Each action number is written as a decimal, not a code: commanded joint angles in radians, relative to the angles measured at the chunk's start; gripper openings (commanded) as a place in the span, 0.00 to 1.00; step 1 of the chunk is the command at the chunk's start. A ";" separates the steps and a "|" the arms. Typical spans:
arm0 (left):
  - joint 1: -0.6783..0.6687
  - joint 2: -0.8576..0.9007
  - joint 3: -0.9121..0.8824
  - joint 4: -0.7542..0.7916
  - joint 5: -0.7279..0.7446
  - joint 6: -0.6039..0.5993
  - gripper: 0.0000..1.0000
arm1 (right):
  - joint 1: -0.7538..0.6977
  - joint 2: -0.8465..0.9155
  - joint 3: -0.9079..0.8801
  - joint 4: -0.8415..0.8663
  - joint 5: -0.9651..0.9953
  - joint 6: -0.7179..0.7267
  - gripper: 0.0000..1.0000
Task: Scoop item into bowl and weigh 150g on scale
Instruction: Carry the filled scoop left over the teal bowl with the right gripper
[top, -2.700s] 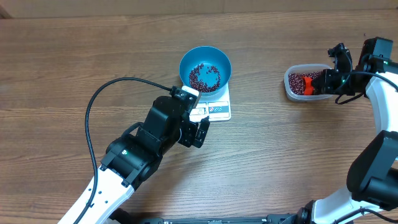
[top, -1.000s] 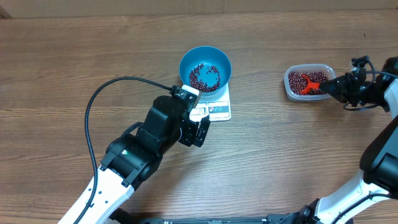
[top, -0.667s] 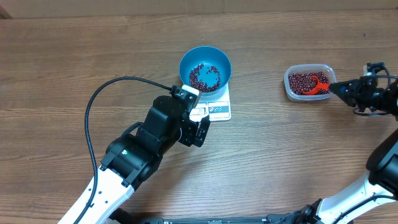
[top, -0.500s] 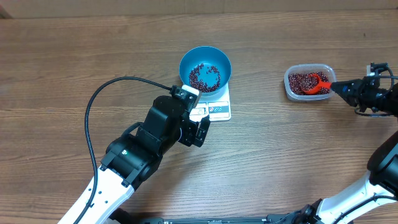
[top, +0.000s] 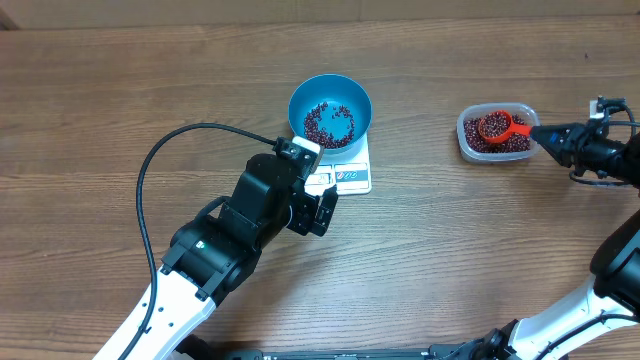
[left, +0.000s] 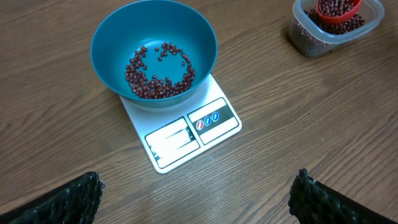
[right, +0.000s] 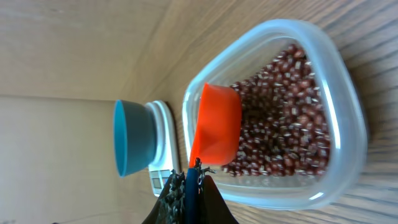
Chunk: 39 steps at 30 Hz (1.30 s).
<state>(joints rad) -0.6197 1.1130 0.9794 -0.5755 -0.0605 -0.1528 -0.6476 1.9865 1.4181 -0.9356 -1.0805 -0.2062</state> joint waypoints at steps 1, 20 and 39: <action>0.004 -0.003 -0.009 0.005 0.002 0.019 1.00 | -0.001 0.008 -0.005 -0.003 -0.092 -0.003 0.04; 0.004 -0.003 -0.009 0.005 0.002 0.019 1.00 | 0.082 -0.011 -0.003 -0.039 -0.314 -0.011 0.04; 0.004 -0.003 -0.009 0.005 0.009 0.018 0.99 | 0.463 -0.079 0.000 0.120 -0.335 0.109 0.04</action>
<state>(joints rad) -0.6197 1.1130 0.9794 -0.5755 -0.0601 -0.1528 -0.2237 1.9457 1.4181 -0.8471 -1.3800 -0.1532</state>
